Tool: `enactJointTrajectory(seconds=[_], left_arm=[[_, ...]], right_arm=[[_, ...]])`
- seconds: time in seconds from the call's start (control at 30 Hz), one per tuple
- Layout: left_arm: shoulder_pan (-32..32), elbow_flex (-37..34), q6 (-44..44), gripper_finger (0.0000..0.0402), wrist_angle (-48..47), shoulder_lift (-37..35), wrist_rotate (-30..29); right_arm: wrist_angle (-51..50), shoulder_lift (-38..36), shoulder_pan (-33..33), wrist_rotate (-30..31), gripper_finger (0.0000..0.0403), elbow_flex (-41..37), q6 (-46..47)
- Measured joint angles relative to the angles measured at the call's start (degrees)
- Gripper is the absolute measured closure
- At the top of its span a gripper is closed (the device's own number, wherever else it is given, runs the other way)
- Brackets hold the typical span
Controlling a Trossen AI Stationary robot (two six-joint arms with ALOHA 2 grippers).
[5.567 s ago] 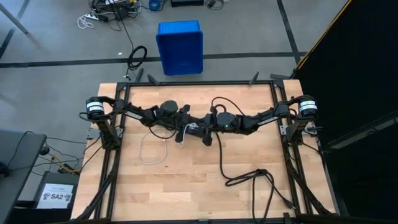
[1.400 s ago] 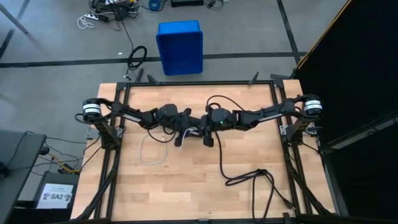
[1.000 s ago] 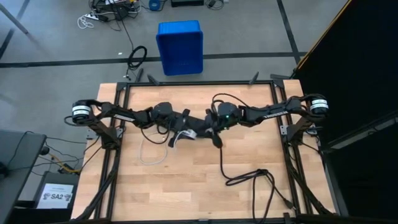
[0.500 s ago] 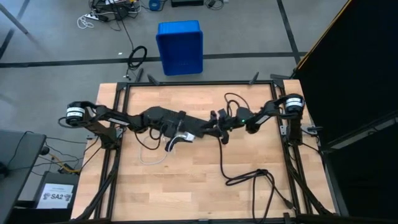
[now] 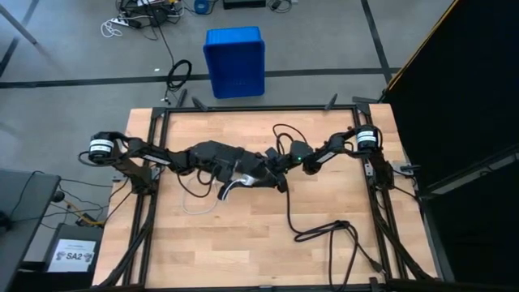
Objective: Insert USB
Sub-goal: Remove the white USB cable from the white charger adapter
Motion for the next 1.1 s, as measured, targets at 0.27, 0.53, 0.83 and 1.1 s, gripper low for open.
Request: enactJointTrajectory(seconds=[0.27, 0.53, 0.83, 1.1], left_arm=[[-0.39, -0.02, 0.79, 0.0266, 1.00, 0.33, -0.21], [-0.46, 0.09, 0.24, 0.0265, 0.90, 0.31, 1.38], [-0.43, -0.02, -6.36, 0.0232, 0.01, -0.39, -4.07], [-0.35, -0.22, -6.85, 0.0192, -3.57, -3.35, -4.66]], right_arm=[[-2.44, -0.11, 0.27, -0.36, 0.0195, 0.83, -3.19], [-3.30, -0.11, 0.00, -1.19, 0.0282, 0.87, -4.51], [-2.96, -0.11, -2.28, -4.26, 0.0282, 0.87, -1.85], [-2.58, -0.13, -4.45, -7.58, 0.0284, -1.00, 1.27]])
